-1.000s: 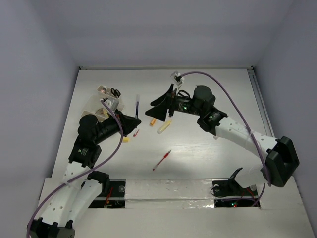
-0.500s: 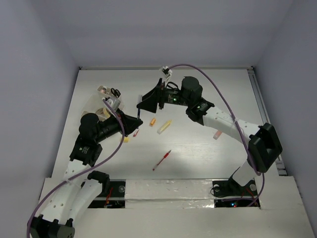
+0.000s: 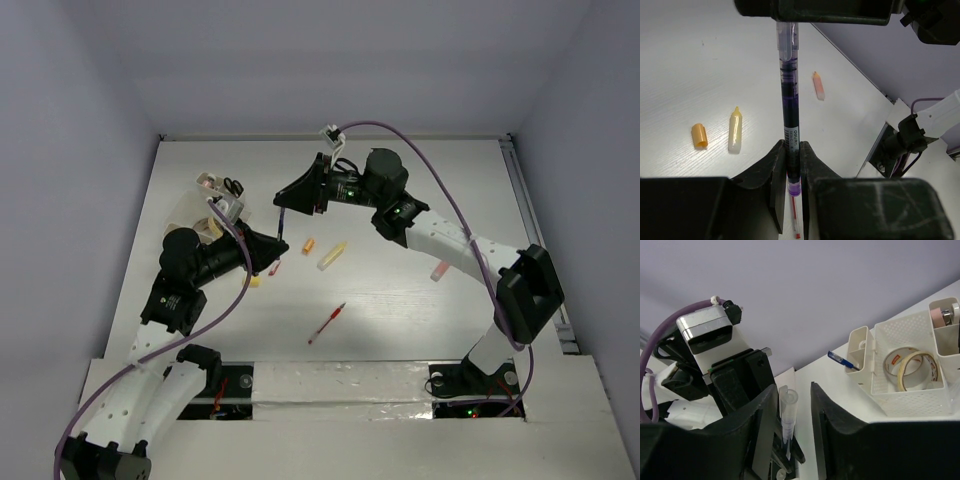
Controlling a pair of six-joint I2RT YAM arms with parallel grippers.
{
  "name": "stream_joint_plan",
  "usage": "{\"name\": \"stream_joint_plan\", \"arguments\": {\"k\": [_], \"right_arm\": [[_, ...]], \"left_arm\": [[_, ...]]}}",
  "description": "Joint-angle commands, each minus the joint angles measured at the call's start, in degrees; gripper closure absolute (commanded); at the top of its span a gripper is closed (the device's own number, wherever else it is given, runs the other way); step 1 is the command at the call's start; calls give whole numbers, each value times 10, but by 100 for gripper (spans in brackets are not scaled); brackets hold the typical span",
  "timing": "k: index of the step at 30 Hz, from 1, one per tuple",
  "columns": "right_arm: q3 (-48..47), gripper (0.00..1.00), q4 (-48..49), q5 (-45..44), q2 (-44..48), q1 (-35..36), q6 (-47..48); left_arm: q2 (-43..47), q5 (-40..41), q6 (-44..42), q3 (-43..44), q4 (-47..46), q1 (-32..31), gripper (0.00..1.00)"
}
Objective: Sort the stationery into containers
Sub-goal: Close the pen cap on the pen.
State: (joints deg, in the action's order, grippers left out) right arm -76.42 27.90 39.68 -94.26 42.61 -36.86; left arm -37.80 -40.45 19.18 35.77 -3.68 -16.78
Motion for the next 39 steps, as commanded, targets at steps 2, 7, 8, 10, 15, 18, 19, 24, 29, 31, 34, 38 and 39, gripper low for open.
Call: {"name": "stream_joint_plan", "arguments": {"k": [2,7,8,10,15,18,19,24,29,31,34,38,39], "right_arm": [[-16,76,43,14,-10,3,-14],[0,98,48,18,-11,3,-17],[8,100,49,16,-10,8,-17],[20,100,60,14,-9,8,-23],[51,100,59,17,-17,39,-20],[81,100,64,2,-22,52,-19],[90,100,67,0,-24,60,-22],[127,100,109,-21,-28,60,-50],[91,100,116,-64,-27,60,-67],[74,100,119,-94,-26,55,-82],[41,100,131,-119,-29,40,-100],[-5,100,129,-123,-51,34,-119],[-14,100,127,-120,-57,28,-122]], "left_arm": [[4,-7,2,11,-34,2,100],[10,2,1,13,-35,7,100],[14,7,-1,13,-34,7,100],[19,13,-3,14,-34,7,100],[33,27,-6,17,-31,7,100],[42,33,-7,18,-31,13,100],[47,34,-8,18,-30,18,100],[46,37,-7,17,-30,18,100],[46,36,-7,14,-15,18,100],[48,34,-3,11,-10,18,94],[60,27,6,8,-2,18,70],[84,48,-10,17,56,18,25],[89,55,-15,19,67,18,20]]}}
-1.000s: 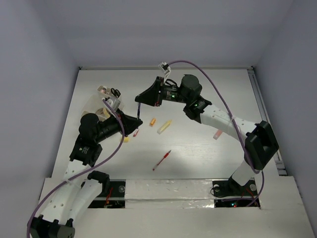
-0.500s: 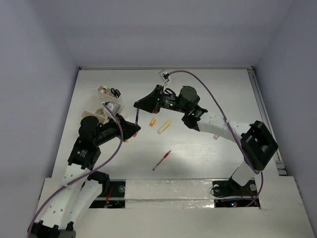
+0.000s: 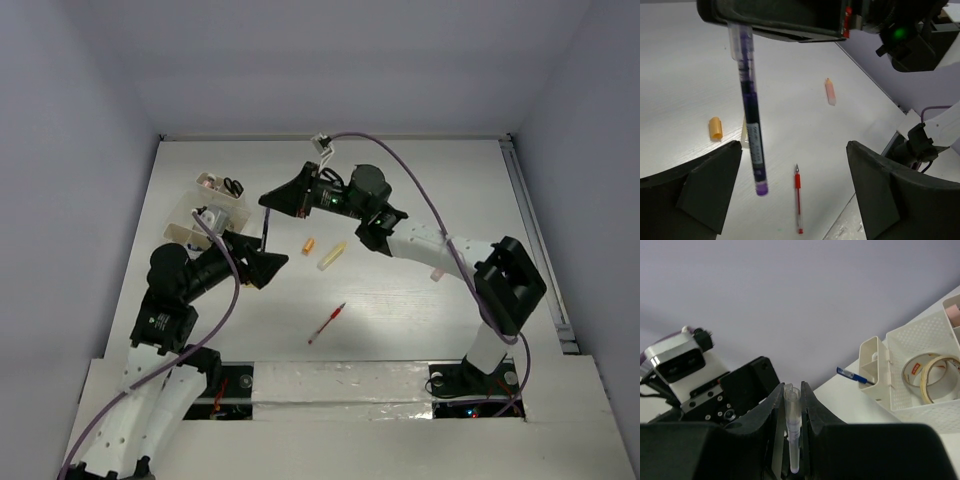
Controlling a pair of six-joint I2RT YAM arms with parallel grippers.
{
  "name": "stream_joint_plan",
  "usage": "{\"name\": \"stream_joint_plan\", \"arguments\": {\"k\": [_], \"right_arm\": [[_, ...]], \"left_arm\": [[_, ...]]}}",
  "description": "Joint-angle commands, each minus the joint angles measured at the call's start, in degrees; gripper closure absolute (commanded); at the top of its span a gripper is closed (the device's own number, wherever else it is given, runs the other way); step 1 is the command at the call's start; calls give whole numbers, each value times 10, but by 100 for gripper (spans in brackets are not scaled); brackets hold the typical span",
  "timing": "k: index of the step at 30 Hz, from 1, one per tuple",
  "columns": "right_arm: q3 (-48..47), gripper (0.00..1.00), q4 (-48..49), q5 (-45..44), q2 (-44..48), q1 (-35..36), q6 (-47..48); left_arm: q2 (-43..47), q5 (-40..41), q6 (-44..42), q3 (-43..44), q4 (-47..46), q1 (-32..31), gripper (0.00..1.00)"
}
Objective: Sort the stationery into containers
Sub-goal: Place the pen in the storage box.
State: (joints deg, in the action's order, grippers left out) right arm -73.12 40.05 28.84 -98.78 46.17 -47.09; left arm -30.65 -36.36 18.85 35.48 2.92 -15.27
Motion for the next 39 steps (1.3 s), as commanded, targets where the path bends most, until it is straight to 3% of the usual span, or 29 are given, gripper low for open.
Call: {"name": "stream_joint_plan", "arguments": {"k": [1,4,8,14,21,29,39], "right_arm": [[-59,100,8,-10,-18,-7,-22],[-76,100,11,-12,-43,-7,-31],[-133,100,-2,-16,-85,-7,-24],[-214,100,-23,-12,-151,-7,2],[-362,100,-124,-38,-244,14,66],[-567,100,-261,-91,-345,62,192],[-650,100,-305,-123,-413,89,242]], "left_arm": [[22,17,-15,27,9,3,16],[45,31,-18,34,38,3,1],[90,79,-8,56,83,3,1],[147,223,-7,129,141,3,1],[176,308,-14,133,97,3,1],[127,268,-45,117,40,3,1],[125,263,-34,114,-12,3,1]]}}
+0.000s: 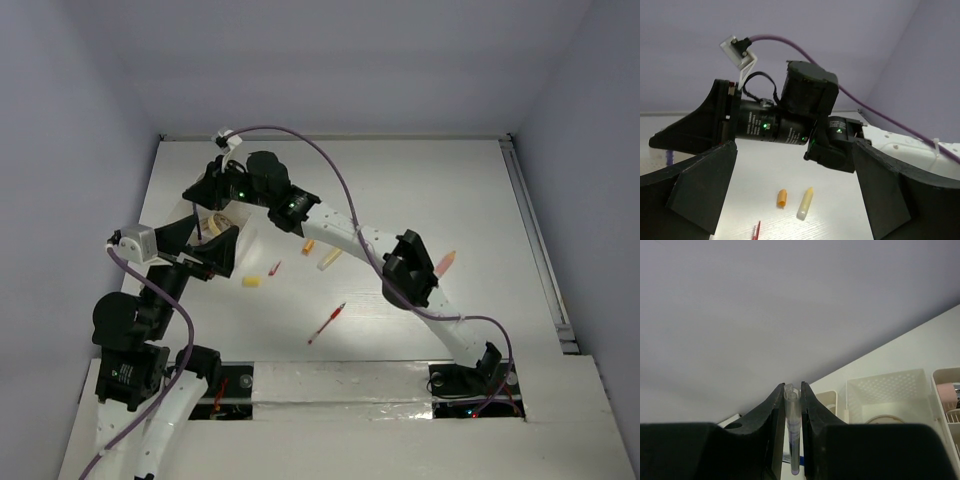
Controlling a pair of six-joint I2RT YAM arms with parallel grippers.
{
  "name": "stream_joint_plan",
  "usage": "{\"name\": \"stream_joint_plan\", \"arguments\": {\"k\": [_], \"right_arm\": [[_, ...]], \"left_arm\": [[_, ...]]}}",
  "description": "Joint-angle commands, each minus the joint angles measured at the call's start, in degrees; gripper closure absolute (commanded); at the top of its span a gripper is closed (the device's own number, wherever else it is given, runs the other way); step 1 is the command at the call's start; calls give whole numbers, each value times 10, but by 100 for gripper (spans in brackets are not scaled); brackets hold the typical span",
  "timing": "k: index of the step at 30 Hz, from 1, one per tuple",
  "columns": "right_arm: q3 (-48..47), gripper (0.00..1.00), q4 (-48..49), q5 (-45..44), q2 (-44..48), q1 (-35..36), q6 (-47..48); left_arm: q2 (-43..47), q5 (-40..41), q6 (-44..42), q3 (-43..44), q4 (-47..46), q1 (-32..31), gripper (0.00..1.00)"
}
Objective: Sort the stationery into containers
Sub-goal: Place the pen in the storage box.
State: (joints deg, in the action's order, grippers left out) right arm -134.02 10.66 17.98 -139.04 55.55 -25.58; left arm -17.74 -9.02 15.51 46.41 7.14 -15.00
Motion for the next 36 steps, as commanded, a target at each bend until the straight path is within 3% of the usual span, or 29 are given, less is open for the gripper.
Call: {"name": "stream_joint_plan", "arguments": {"k": [1,22,24,31,36], "right_arm": [[-49,100,-14,-15,-18,2,27],[0,100,5,-6,-26,23,80],[-1,94,3,-2,-22,23,83],[0,58,-16,-1,3,28,96],[16,51,-43,-24,42,28,113]], "left_arm": [[-6,-12,-1,8,-54,1,1],[-3,-34,8,3,-45,1,1],[-2,-34,10,6,-41,1,1],[-1,-38,23,15,-34,1,1],[2,-46,32,32,-20,1,1]]}}
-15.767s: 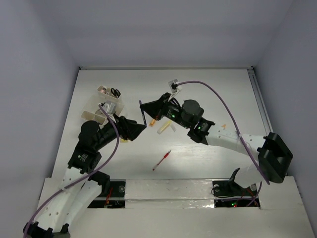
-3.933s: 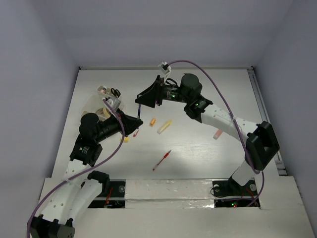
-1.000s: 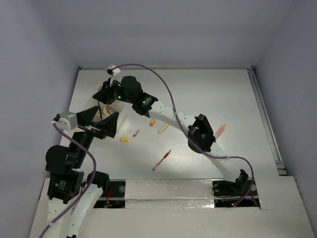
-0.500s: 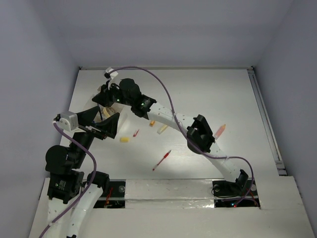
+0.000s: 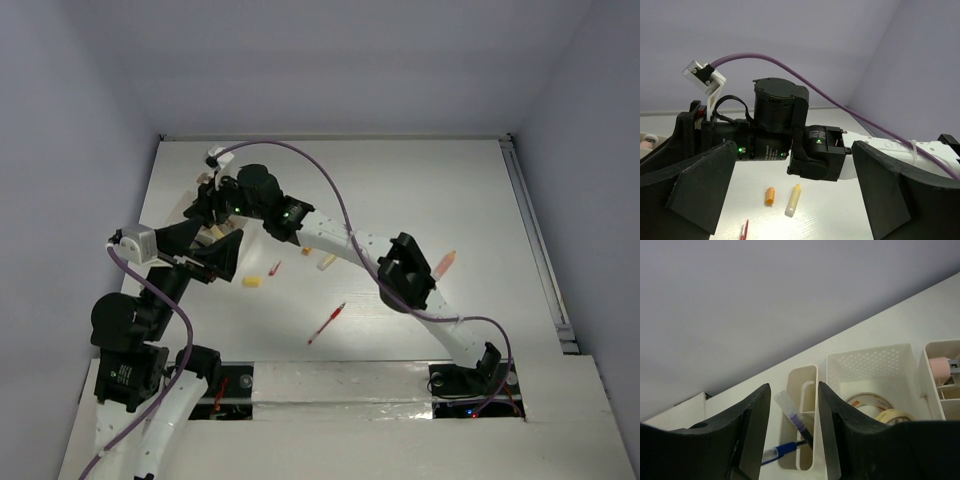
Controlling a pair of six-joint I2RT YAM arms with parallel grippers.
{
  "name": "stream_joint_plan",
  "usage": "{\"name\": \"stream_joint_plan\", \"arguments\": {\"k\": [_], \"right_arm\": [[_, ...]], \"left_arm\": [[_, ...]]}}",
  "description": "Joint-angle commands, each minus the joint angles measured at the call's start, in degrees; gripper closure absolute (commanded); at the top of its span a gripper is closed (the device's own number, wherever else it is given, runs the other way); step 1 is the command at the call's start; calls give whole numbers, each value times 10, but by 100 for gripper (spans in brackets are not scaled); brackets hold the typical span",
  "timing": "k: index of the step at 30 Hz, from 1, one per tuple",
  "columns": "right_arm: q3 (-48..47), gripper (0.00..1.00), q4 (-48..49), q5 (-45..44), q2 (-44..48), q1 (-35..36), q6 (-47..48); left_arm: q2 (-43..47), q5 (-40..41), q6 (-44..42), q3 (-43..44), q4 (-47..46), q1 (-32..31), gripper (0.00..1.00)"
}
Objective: Sort the stationery into containers
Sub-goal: Place the pen in the storage box, then pick up the pen from the center of the board.
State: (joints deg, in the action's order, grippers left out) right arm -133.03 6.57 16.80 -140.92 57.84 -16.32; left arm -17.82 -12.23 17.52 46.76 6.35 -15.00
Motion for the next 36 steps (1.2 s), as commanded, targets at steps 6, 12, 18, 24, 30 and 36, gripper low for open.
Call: {"name": "stream_joint_plan", "arguments": {"k": [6,12,18,24,30,36], "right_arm": [[218,64,50,-65,201,5,9],[491,100,-17,-120,382,5,-24],[730,100,-147,-142,549,12,-113],[813,48,-236,-164,587,33,-194],[793,40,-267,-194,531,33,-245],[768,39,-273,-218,485,33,-260]], "left_arm": [[5,-36,12,49,17,1,1],[-9,-95,2,31,32,1,1],[-21,-129,-4,-37,6,1,1],[-20,-155,-1,-90,-21,1,1],[-7,-152,-2,-107,-22,1,1],[-3,-149,-1,-112,-20,-11,1]]}}
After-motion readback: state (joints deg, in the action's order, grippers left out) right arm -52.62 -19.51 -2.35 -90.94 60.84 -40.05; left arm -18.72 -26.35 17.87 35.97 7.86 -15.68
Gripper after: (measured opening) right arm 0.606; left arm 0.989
